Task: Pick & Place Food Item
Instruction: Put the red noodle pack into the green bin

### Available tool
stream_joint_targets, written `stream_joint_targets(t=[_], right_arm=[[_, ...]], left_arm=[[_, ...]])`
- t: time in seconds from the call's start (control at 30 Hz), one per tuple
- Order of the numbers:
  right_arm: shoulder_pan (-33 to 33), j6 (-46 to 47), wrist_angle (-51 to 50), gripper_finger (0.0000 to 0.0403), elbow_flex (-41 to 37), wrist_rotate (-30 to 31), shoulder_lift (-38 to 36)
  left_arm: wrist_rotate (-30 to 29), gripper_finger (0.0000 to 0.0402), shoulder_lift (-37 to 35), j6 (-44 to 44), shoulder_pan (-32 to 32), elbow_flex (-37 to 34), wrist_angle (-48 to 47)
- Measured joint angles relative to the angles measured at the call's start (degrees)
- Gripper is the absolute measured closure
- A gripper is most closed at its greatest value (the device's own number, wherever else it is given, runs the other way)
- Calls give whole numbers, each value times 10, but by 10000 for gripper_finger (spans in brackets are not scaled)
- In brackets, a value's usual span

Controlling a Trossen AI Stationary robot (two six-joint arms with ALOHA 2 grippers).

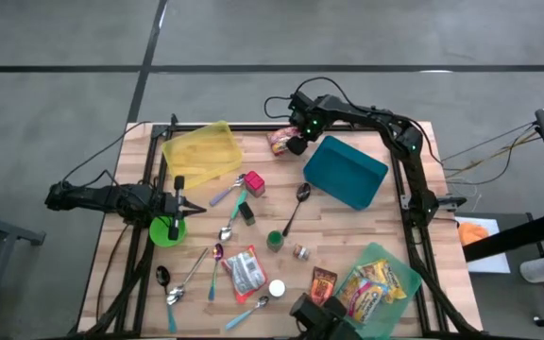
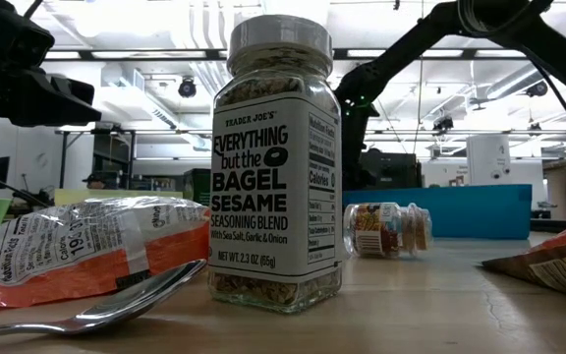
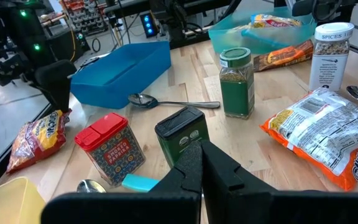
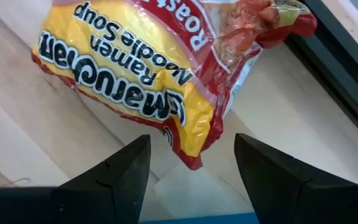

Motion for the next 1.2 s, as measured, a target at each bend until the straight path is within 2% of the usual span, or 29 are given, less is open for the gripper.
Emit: stream_joint_targets(t=[0.13, 0.3, 0.43, 1.0, 1.2], right_arm=[[2, 0, 5, 172, 0, -1, 0], [5, -4, 13, 172, -1, -34, 0], [6, 8, 13, 172, -2, -12, 0], [7, 19, 49, 172, -27, -10, 0], [7, 20, 51, 201, -27, -11, 0]], left_arm=[[0, 401, 0, 0, 0, 0, 0], [0, 401, 0, 0, 0, 0, 0], [0, 401, 0, 0, 0, 0, 0], [0, 401, 0, 0, 0, 0, 0], [0, 401, 0, 0, 0, 0, 0]])
